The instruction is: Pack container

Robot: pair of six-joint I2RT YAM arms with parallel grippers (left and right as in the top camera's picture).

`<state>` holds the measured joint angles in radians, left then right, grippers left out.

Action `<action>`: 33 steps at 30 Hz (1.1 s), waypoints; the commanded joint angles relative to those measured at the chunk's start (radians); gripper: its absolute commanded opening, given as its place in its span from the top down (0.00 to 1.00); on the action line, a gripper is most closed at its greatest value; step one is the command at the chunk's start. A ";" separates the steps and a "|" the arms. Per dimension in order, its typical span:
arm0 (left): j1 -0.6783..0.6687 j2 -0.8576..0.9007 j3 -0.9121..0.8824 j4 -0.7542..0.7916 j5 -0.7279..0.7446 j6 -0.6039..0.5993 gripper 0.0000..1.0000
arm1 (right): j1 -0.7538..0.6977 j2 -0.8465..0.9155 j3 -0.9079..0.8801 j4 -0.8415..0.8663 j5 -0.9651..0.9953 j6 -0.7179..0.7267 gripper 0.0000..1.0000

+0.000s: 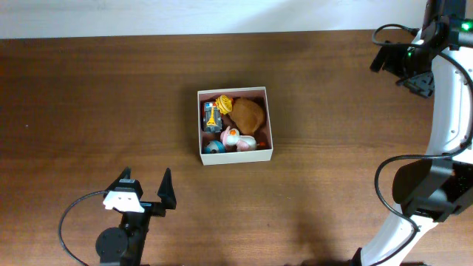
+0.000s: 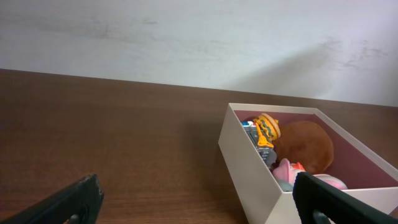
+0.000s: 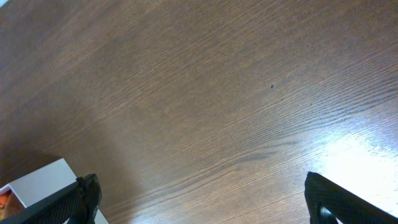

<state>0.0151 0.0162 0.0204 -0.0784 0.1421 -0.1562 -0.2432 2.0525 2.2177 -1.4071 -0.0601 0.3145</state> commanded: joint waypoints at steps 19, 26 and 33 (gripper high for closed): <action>-0.004 -0.011 -0.009 0.003 -0.008 0.019 0.00 | 0.278 -0.590 -0.064 -0.004 0.117 -0.124 0.01; -0.004 -0.011 -0.009 0.003 -0.008 0.020 0.00 | 0.289 -0.961 -0.491 0.116 0.118 -0.127 0.01; -0.004 -0.011 -0.009 0.003 -0.008 0.019 0.00 | 0.289 -1.378 -1.155 0.758 0.051 -0.177 0.01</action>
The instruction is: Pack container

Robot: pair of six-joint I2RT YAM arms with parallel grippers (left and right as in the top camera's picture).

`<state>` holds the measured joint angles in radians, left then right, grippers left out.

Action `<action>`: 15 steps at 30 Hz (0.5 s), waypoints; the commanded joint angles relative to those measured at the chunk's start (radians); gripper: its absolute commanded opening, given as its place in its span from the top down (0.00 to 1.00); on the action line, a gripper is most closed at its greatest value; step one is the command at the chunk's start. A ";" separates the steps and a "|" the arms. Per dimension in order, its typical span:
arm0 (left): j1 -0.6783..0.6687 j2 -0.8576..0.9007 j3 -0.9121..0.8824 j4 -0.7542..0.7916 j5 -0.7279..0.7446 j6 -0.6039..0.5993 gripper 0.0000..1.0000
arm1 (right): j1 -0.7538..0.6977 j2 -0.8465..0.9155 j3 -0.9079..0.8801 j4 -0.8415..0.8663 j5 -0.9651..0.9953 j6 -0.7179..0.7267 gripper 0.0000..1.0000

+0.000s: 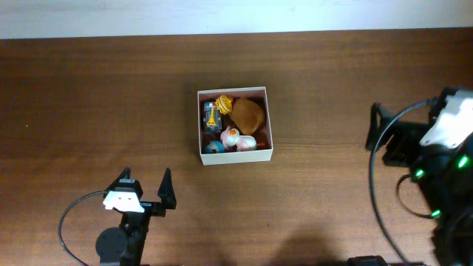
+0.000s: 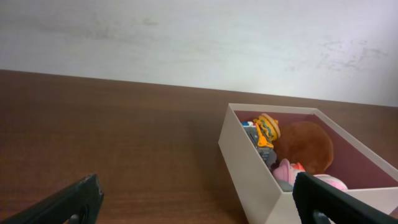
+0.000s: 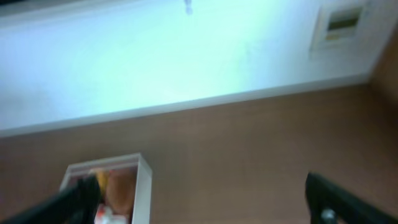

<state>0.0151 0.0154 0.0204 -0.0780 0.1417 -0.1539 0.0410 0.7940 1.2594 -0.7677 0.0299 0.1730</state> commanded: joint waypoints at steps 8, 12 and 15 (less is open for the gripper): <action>-0.004 -0.010 -0.009 0.003 -0.007 0.017 0.00 | 0.005 -0.418 -0.764 0.658 -0.171 -0.035 0.01; -0.004 -0.010 -0.009 0.003 -0.007 0.017 0.01 | 0.005 -0.510 -0.918 0.737 -0.181 -0.035 0.01; -0.004 -0.010 -0.009 0.003 -0.007 0.017 0.00 | 0.005 -0.580 -1.011 0.766 -0.180 -0.035 0.01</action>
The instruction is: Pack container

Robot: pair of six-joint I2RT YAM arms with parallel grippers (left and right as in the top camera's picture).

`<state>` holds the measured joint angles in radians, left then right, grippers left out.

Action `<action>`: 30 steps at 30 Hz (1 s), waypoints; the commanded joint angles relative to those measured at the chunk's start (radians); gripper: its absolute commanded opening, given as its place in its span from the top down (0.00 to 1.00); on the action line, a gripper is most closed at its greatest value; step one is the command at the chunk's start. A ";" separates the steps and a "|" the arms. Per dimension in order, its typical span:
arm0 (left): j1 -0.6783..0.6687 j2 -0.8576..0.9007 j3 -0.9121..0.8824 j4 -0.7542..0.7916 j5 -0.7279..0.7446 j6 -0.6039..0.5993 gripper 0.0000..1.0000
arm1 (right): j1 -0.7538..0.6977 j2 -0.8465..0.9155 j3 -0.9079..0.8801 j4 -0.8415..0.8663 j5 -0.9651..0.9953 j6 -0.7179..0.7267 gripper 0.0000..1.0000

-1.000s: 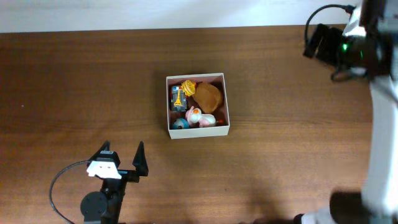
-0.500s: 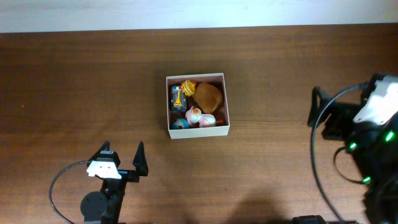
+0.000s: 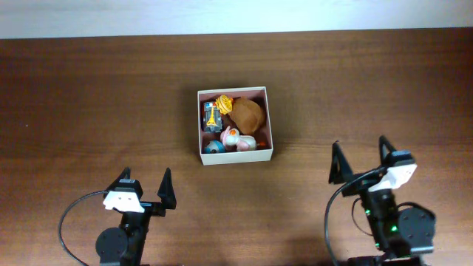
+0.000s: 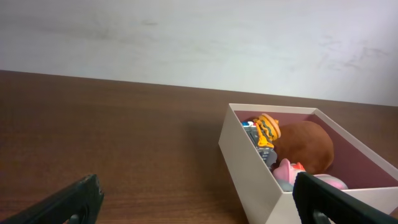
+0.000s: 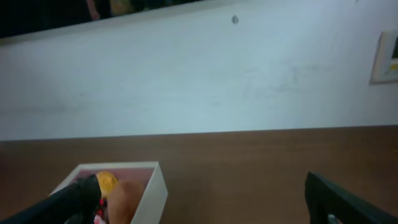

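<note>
A white box [image 3: 265, 154] with a pink inside stands at the middle of the table, seen too as the box [image 4: 249, 171] and the box [image 5: 152, 196]. It holds a brown plush [image 3: 247, 114], an orange toy [image 3: 223, 102], a blue toy car [image 3: 211, 115], a pink toy [image 3: 230, 136] and a blue ball [image 3: 213, 146]. My left gripper [image 3: 145, 184] rests open near the front left edge, nothing between its fingers. My right gripper [image 3: 360, 159] rests open at the front right, also with nothing in it.
The brown wooden table [image 3: 96, 96] runs up to a white wall [image 4: 186, 37] behind it. A black cable [image 3: 70, 214] loops by the left arm's base.
The right arm was upright at the table's right side; now it sits folded low at the front right, its open gripper facing the box. The left arm and the box have not moved.
The right arm was raised at the far right corner, its camera looking down on bare table. Then it stood lower at the right edge. Now it rests at the front right. The left gripper stayed open and still; the box's contents are unchanged.
</note>
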<state>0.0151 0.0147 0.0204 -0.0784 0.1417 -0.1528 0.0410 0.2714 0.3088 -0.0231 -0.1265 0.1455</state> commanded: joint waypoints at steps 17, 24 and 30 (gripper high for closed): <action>-0.004 -0.010 -0.009 0.003 -0.007 0.016 0.00 | 0.020 -0.268 -0.281 0.039 -0.022 -0.008 0.01; -0.004 -0.010 -0.009 0.003 -0.007 0.016 0.00 | 0.020 -0.268 -0.303 -0.045 0.004 -0.011 0.01; -0.004 -0.010 -0.009 0.003 -0.007 0.016 0.00 | 0.019 -0.268 -0.303 -0.046 0.007 -0.064 0.01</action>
